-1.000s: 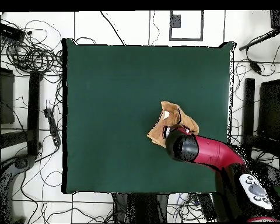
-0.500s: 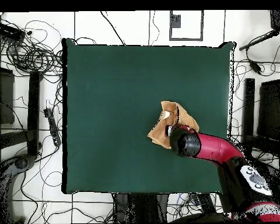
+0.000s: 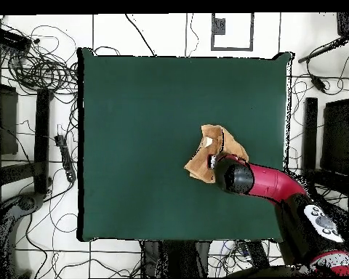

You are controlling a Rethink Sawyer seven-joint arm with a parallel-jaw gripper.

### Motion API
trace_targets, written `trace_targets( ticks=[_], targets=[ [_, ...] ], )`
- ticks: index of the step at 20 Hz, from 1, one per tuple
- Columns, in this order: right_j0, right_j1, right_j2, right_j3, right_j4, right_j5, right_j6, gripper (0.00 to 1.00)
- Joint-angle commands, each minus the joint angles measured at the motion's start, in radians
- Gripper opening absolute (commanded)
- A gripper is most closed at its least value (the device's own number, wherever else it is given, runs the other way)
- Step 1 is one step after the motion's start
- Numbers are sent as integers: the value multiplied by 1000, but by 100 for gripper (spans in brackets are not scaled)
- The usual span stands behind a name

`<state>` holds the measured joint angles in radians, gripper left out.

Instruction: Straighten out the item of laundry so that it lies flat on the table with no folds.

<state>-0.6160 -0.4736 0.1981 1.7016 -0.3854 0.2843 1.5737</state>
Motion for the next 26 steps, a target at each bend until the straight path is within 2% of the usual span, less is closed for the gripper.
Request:
trace_targets(
  ticks=[1,8,14,17,22,26],
  targets=[
    [-2,92,111,-115,-58,20,-46,100],
    [30,46,88,-71,-53,17,-4,100],
    [19,-121,114,14,15,115,11,100],
    [14,-177,125,33,21,151,-8,100],
    [10,-194,134,32,25,170,-11,100],
    [17,-171,133,18,17,148,3,100]
  ],
)
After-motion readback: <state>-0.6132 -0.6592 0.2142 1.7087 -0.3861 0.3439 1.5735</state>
